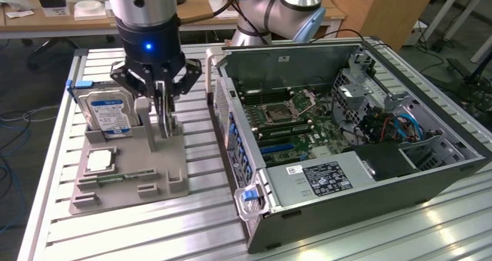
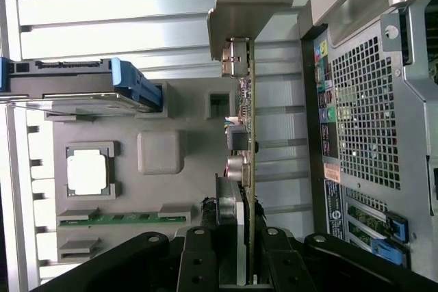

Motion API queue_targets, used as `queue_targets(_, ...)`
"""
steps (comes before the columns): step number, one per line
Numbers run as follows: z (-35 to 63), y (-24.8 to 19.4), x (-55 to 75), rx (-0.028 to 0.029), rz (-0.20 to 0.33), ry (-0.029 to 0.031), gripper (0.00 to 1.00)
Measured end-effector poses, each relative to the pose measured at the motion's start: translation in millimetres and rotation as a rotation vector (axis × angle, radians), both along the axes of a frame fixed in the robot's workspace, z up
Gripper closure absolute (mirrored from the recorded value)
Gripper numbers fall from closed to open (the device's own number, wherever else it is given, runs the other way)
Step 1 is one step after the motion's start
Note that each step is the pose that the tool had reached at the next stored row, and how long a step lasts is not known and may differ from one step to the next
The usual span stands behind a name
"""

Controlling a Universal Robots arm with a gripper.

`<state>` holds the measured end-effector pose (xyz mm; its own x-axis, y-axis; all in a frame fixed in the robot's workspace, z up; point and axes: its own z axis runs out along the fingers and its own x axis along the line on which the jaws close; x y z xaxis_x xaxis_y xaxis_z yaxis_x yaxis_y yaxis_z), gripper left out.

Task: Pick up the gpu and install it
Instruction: 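Pick up the gpu and move the gpu toward the slot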

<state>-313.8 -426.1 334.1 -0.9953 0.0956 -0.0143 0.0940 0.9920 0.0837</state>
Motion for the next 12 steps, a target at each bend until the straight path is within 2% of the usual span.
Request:
queue_targets(5, 8.1, 0.0, 0.0, 0.0063, 0.0, 0.0, 0.72)
queue_targets(12, 20.8, 0.0, 0.0, 0.0114, 0.0, -0.0001, 0.72)
